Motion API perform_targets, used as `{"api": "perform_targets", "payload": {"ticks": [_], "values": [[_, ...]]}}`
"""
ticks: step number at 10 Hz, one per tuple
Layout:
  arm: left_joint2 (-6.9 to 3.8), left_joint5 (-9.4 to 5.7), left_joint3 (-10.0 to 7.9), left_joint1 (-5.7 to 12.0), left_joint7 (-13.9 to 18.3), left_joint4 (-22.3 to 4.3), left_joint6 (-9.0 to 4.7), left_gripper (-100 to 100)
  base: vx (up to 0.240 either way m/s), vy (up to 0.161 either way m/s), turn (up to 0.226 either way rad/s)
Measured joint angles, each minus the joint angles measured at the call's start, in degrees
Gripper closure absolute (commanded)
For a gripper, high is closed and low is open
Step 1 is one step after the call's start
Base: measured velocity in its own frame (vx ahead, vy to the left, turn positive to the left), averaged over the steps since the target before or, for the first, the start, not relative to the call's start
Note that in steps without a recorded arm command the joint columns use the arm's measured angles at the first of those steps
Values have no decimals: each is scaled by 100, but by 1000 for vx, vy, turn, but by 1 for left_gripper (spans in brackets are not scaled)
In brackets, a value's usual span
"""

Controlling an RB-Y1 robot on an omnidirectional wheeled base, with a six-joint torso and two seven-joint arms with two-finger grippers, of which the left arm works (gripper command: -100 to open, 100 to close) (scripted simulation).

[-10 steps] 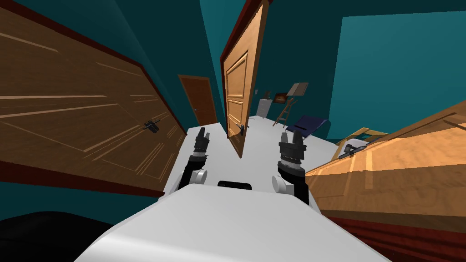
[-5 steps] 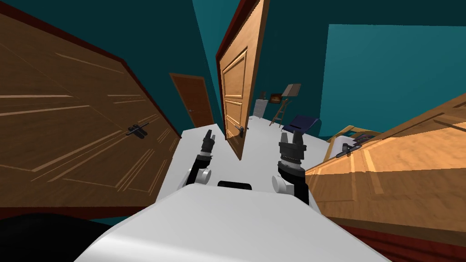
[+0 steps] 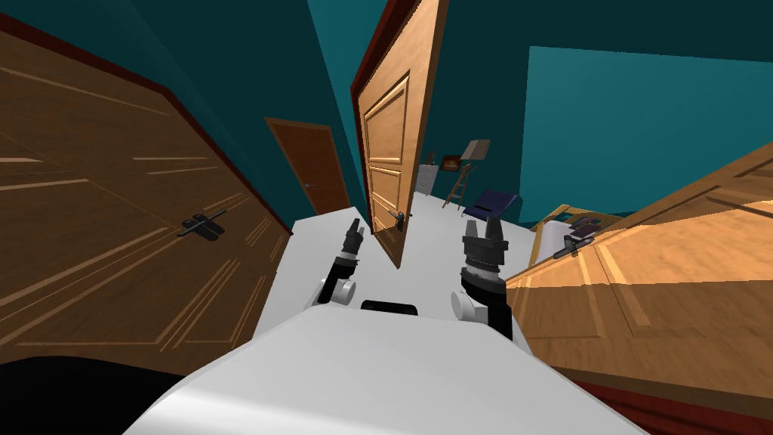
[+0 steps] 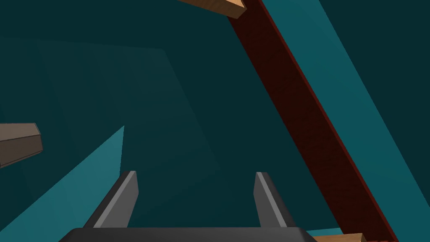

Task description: Push the door open

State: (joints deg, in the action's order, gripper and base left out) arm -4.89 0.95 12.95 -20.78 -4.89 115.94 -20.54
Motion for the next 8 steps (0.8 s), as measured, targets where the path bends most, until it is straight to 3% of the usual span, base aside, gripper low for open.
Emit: {"api": "perform_targets", "payload": {"ticks": [3, 5, 8], "values": [[-55, -30, 145, 265, 120, -398, 90, -100, 91, 110, -167], [-94, -33, 306, 299, 191, -623, 71, -100, 106, 104, -116], [-91, -36, 503, 545, 274, -1098, 89, -100, 104, 123, -177]]}}
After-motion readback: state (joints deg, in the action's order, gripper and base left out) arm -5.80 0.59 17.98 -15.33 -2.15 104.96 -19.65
